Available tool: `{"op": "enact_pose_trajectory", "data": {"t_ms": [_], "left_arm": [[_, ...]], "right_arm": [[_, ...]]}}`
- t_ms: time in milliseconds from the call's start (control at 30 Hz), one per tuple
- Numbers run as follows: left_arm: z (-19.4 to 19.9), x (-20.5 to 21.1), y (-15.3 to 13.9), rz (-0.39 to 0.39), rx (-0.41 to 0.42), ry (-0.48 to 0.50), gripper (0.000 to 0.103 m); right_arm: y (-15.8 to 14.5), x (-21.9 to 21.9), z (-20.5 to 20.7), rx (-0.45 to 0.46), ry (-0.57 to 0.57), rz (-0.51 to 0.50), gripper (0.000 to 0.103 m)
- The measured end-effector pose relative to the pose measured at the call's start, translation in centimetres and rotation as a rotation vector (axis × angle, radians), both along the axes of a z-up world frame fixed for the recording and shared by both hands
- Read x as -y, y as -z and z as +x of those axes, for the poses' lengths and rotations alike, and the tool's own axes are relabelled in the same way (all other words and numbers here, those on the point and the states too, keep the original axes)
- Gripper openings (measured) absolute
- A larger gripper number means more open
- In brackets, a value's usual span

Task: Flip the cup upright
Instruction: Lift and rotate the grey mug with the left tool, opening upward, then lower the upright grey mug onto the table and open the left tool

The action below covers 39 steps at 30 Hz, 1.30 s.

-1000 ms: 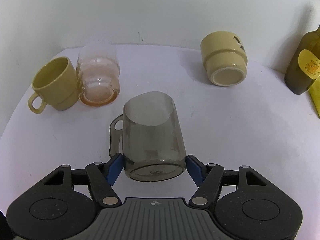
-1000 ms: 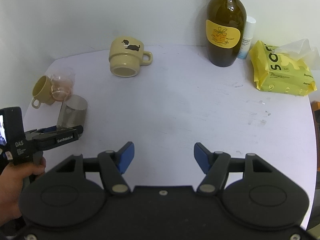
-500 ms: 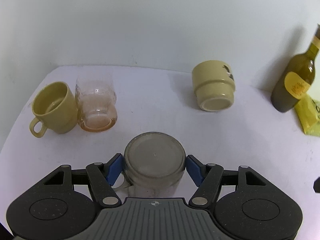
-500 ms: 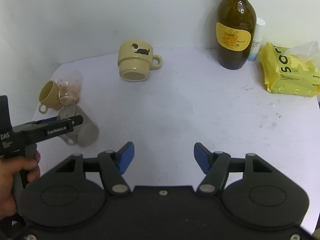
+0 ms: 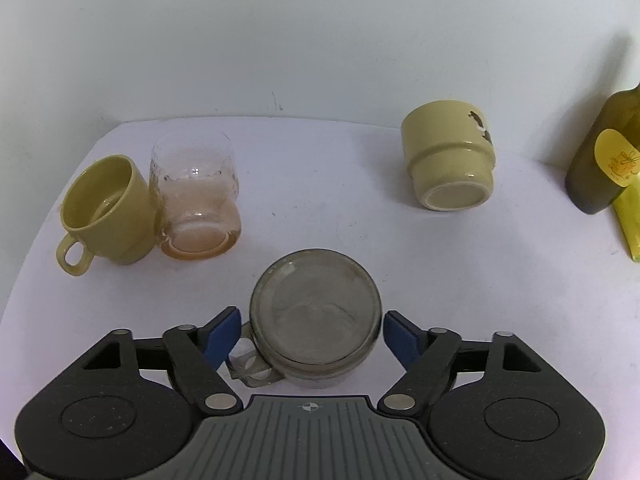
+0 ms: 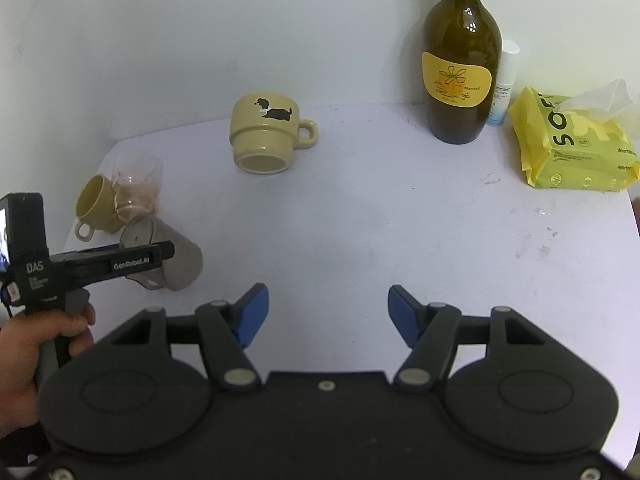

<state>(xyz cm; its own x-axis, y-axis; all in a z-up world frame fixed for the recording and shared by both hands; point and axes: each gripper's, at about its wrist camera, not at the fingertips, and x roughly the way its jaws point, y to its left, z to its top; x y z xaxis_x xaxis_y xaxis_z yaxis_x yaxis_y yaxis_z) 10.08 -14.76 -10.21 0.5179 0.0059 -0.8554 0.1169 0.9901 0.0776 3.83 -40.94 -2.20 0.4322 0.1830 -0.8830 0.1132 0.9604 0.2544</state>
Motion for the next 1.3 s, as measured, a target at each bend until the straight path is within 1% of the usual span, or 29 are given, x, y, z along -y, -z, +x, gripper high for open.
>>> {"op": "enact_pose_trajectory", "data": {"t_ms": [67, 100, 167, 267, 333, 400, 433, 467, 500, 533, 567, 600, 667, 733, 800, 867, 933, 967, 1033, 1067, 1133, 1233, 1300], "left_arm": [[-0.1, 0.1, 0.1, 0.007, 0.002, 0.004, 0.079], [-0.2, -0.1, 0.2, -0.001, 0.003, 0.006, 0.079], [-0.2, -0.2, 0.3, 0.007, 0.013, 0.001, 0.07], [0.2, 0.1, 0.1, 0.006, 0.024, 0.019, 0.067], [0.7, 0.5, 0.2, 0.008, 0.04, 0.051, 0.067], [1.1, 0.8, 0.3, 0.015, 0.04, 0.06, 0.067], [1.4, 1.0, 0.3, 0.021, 0.033, 0.06, 0.068], [1.4, 1.0, 0.3, 0.023, 0.031, 0.058, 0.072], [1.5, 1.0, 0.2, 0.022, 0.023, 0.054, 0.073], [1.5, 0.9, 0.1, 0.009, 0.015, 0.05, 0.077], [1.4, 0.8, 0.1, 0.002, 0.011, 0.046, 0.085], [1.3, 0.6, 0.0, -0.012, -0.001, 0.036, 0.088], [1.1, 0.1, -0.1, -0.036, -0.033, 0.022, 0.089], [0.6, -0.8, -0.4, -0.07, -0.062, -0.015, 0.089], [0.2, -1.6, -0.9, -0.099, -0.076, -0.042, 0.09], [-0.3, -2.4, -1.7, -0.115, -0.085, -0.068, 0.092], [-1.1, -3.6, -3.4, -0.137, -0.088, -0.095, 0.096], [-1.2, -3.9, -4.0, -0.142, -0.087, -0.101, 0.097], [-2.2, -5.2, -6.3, -0.157, -0.075, -0.127, 0.097], [-2.3, -5.4, -6.7, -0.156, -0.074, -0.131, 0.097], [-3.2, -6.5, -8.7, -0.144, -0.063, -0.156, 0.097], [-4.3, -8.1, -10.9, -0.148, -0.048, -0.177, 0.103], [-4.8, -9.1, -11.8, -0.157, -0.051, -0.197, 0.103]], "right_arm": [[0.1, 0.1, 0.0, -0.005, 0.003, 0.004, 0.064], [0.2, 0.1, 0.0, -0.007, 0.005, 0.005, 0.064], [0.2, 0.2, 0.0, -0.006, 0.005, 0.004, 0.064], [0.2, 0.0, 0.1, -0.004, -0.003, 0.004, 0.064], [0.2, 0.0, 0.1, -0.002, -0.009, 0.003, 0.064], [0.1, -0.2, 0.2, 0.001, -0.02, -0.001, 0.064], [0.1, -0.3, 0.2, 0.002, -0.026, -0.003, 0.064], [0.0, -0.4, 0.2, 0.004, -0.029, -0.003, 0.064], [-0.1, -0.5, 0.1, 0.006, -0.036, -0.004, 0.064], [-0.1, -0.6, 0.1, 0.008, -0.041, -0.006, 0.064], [-0.2, -0.7, 0.2, 0.008, -0.042, -0.006, 0.064], [-0.2, -0.9, 0.2, 0.009, -0.045, -0.007, 0.064], [-0.2, -1.1, 0.3, 0.009, -0.048, -0.007, 0.067], [-0.4, -1.6, 0.4, 0.016, -0.058, -0.01, 0.078], [-0.7, -2.6, 0.5, 0.037, -0.077, -0.04, 0.085], [-1.0, -3.4, 0.8, 0.045, -0.09, -0.059, 0.092], [-1.8, -4.9, 1.6, 0.038, -0.112, -0.08, 0.101], [-2.2, -5.4, 1.8, 0.041, -0.12, -0.077, 0.102], [-2.7, -6.2, 2.0, 0.046, -0.13, -0.075, 0.102], [-3.2, -7.0, 2.2, 0.044, -0.136, -0.081, 0.102], [-4.0, -8.8, 2.9, 0.024, -0.135, -0.11, 0.103], [-4.5, -10.6, 2.9, 0.003, -0.15, -0.122, 0.103], [-5.2, -12.5, 2.8, -0.003, -0.174, -0.139, 0.103]]}}
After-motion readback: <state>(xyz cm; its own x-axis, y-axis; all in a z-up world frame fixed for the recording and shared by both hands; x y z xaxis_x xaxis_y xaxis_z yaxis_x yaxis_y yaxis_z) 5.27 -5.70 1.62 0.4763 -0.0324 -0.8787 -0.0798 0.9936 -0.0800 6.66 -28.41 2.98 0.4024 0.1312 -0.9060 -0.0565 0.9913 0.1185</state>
